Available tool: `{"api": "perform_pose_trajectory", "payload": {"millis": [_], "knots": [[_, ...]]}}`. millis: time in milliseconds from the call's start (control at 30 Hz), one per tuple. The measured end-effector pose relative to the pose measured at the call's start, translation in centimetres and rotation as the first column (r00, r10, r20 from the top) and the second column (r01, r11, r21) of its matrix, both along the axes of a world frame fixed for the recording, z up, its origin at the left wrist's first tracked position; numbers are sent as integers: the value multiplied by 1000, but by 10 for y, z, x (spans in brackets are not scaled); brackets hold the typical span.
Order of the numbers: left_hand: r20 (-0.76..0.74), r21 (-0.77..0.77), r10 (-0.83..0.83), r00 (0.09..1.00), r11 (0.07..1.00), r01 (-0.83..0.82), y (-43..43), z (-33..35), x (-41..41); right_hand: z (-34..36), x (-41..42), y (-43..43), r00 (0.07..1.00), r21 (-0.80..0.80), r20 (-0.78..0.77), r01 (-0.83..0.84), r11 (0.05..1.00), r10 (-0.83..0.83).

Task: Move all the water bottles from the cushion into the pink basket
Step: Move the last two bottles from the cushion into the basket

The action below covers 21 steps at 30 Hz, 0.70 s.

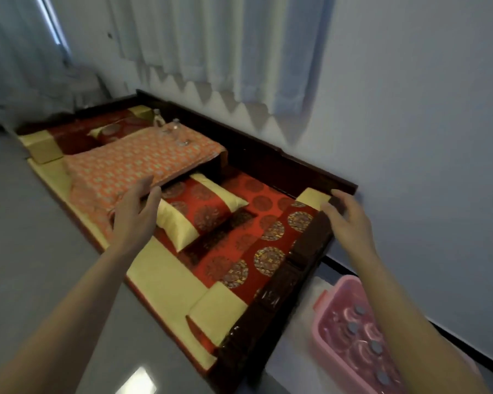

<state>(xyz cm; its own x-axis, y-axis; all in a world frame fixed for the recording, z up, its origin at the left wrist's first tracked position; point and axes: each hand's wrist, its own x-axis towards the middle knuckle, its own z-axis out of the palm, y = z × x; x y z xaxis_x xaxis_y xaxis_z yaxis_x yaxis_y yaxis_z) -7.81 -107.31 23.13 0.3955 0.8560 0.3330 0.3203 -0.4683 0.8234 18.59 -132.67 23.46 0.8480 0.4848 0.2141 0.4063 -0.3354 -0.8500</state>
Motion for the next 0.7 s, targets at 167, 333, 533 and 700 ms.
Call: {"api": "perform_pose_trajectory", "payload": {"millis": [167, 333, 533, 700], "knots": [[27, -66, 159, 987, 985, -157, 70, -7, -105, -7, -58, 118, 986, -24, -21, -167, 986, 167], [64, -76, 242, 968, 968, -237, 143, -1, -175, -17, -113, 231, 975, 7, -29, -218, 976, 218], [51, -83, 268, 962, 961, -264, 249, 4, -239, -24, -172, 368, 976, 27, -49, -211, 977, 212], [46, -92, 273, 961, 959, -268, 331, -4, -264, -30, -194, 442, 971, 1, -39, -236, 972, 236]]}}
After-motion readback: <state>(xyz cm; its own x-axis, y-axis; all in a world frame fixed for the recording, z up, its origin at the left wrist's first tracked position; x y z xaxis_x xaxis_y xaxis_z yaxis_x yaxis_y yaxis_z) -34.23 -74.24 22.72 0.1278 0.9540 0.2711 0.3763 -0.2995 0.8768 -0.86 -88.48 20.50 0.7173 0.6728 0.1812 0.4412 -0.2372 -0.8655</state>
